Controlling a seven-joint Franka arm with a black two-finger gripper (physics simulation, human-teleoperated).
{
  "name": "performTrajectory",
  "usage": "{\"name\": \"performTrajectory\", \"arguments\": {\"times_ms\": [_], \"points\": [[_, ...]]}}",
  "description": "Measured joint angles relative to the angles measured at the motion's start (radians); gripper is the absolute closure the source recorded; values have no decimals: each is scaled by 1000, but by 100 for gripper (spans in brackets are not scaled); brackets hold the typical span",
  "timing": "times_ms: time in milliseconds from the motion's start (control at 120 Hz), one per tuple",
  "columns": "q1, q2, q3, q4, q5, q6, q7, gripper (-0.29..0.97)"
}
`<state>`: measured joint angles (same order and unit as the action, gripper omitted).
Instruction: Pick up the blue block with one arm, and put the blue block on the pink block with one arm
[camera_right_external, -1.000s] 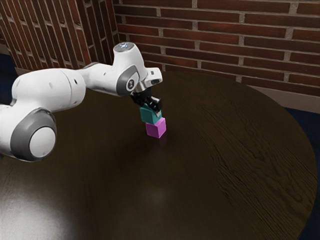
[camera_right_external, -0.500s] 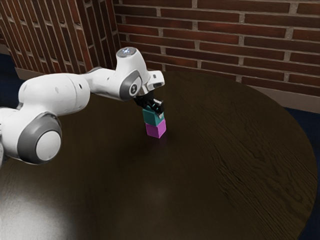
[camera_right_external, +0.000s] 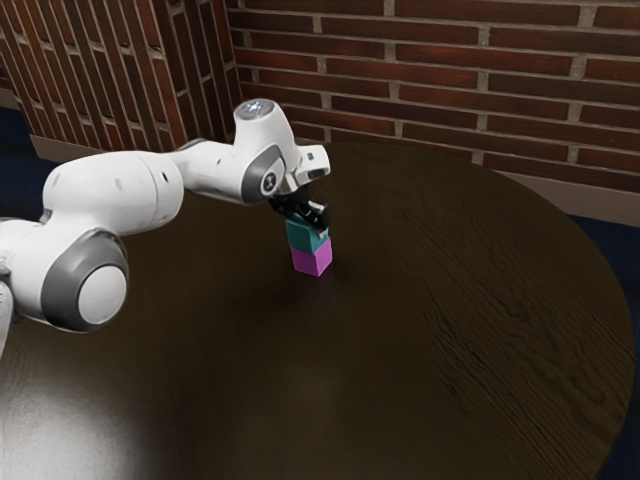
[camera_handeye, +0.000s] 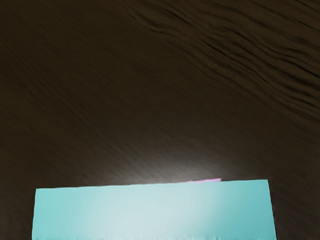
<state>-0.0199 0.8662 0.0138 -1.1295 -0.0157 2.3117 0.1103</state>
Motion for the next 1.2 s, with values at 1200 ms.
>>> {"name": "performTrajectory", "arguments": {"times_ms": [1200], "points": [[49,-216,-43,-31,-7,-220,71,0]]}}
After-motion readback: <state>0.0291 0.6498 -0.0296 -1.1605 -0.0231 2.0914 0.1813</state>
